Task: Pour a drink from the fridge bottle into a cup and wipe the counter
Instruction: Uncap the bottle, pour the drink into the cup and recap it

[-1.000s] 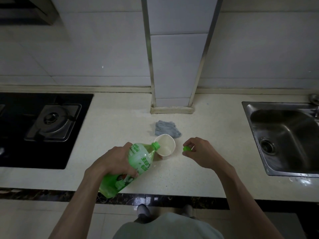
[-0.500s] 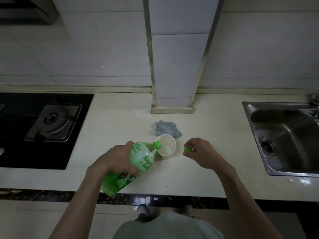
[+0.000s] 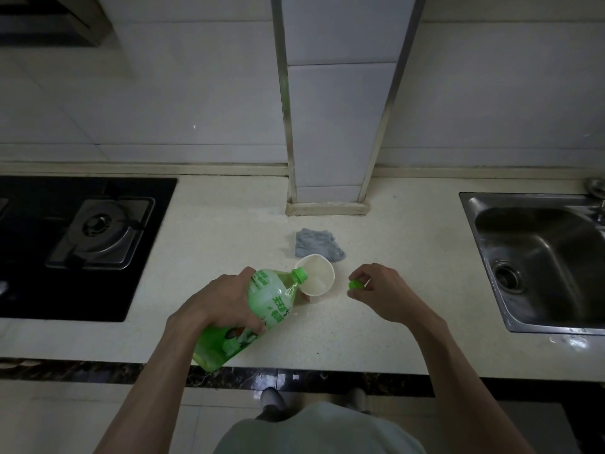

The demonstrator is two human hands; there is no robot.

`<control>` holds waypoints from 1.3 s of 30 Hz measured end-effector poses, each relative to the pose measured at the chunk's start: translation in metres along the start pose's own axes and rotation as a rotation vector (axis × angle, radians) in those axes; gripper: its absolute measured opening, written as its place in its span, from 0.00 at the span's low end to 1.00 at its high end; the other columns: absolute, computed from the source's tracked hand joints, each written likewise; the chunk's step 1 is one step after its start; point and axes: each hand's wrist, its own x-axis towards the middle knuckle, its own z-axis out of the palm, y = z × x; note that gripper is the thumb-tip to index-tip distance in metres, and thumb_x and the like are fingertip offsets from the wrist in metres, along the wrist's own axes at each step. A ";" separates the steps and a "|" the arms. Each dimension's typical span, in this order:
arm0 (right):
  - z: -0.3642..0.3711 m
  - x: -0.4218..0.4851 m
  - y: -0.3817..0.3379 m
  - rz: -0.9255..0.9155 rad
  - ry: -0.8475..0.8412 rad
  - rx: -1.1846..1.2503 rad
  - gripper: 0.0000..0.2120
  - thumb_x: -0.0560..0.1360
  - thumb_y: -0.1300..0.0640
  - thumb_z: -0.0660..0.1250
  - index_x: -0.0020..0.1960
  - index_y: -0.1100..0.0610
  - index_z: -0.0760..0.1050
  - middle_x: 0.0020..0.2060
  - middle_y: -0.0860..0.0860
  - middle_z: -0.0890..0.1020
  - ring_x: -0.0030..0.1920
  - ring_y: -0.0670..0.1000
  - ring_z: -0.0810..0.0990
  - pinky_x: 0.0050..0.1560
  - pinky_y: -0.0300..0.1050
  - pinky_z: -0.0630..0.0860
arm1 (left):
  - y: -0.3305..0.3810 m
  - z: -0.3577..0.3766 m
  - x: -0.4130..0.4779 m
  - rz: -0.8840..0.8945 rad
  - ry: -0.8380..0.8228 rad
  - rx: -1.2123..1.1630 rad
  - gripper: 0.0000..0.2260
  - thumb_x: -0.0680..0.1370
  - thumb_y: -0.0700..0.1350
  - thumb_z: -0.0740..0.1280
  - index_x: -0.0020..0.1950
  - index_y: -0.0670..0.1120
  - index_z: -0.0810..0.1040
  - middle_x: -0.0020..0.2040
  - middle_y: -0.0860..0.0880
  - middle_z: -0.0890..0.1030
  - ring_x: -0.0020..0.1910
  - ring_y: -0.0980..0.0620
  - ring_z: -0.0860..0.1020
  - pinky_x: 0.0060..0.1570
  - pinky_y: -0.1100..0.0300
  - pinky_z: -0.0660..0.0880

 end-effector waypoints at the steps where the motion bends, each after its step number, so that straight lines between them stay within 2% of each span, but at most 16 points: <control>1: 0.001 0.000 0.000 -0.002 0.001 0.001 0.15 0.75 0.52 0.71 0.59 0.55 0.77 0.52 0.50 0.79 0.48 0.48 0.78 0.49 0.39 0.75 | 0.000 0.000 0.000 0.000 0.001 0.001 0.38 0.59 0.58 0.79 0.64 0.53 0.66 0.50 0.53 0.79 0.45 0.53 0.80 0.45 0.53 0.81; 6: 0.002 0.000 0.003 -0.008 0.003 -0.001 0.15 0.74 0.51 0.71 0.58 0.54 0.77 0.51 0.50 0.79 0.48 0.48 0.78 0.49 0.41 0.77 | 0.001 0.000 0.001 -0.002 0.001 0.006 0.38 0.59 0.58 0.79 0.64 0.53 0.66 0.49 0.54 0.79 0.45 0.54 0.80 0.44 0.54 0.81; 20: 0.002 0.002 0.005 -0.021 0.006 0.000 0.14 0.74 0.51 0.72 0.58 0.54 0.77 0.51 0.50 0.79 0.47 0.48 0.78 0.49 0.42 0.77 | 0.005 -0.001 -0.001 -0.017 -0.014 0.013 0.38 0.59 0.58 0.79 0.64 0.52 0.66 0.50 0.52 0.79 0.46 0.52 0.80 0.48 0.49 0.81; 31: 0.000 0.003 0.002 -0.016 0.005 -0.011 0.15 0.74 0.51 0.71 0.59 0.54 0.76 0.53 0.50 0.79 0.48 0.49 0.78 0.50 0.41 0.77 | 0.008 -0.005 -0.002 0.006 0.008 0.032 0.38 0.61 0.58 0.79 0.65 0.53 0.65 0.50 0.53 0.79 0.45 0.54 0.79 0.46 0.53 0.81; 35: -0.006 0.003 -0.008 -0.033 0.047 0.027 0.15 0.74 0.50 0.72 0.58 0.53 0.77 0.51 0.49 0.80 0.46 0.46 0.78 0.47 0.39 0.76 | 0.008 -0.006 -0.004 0.036 0.033 0.003 0.37 0.61 0.57 0.79 0.64 0.54 0.66 0.50 0.54 0.79 0.44 0.56 0.79 0.44 0.56 0.80; 39: -0.017 0.000 -0.027 -0.124 0.110 0.105 0.12 0.74 0.50 0.72 0.56 0.52 0.80 0.46 0.46 0.79 0.40 0.41 0.75 0.40 0.33 0.70 | 0.007 -0.006 -0.007 0.117 0.078 -0.051 0.37 0.60 0.58 0.79 0.63 0.56 0.66 0.49 0.57 0.78 0.45 0.58 0.79 0.44 0.56 0.80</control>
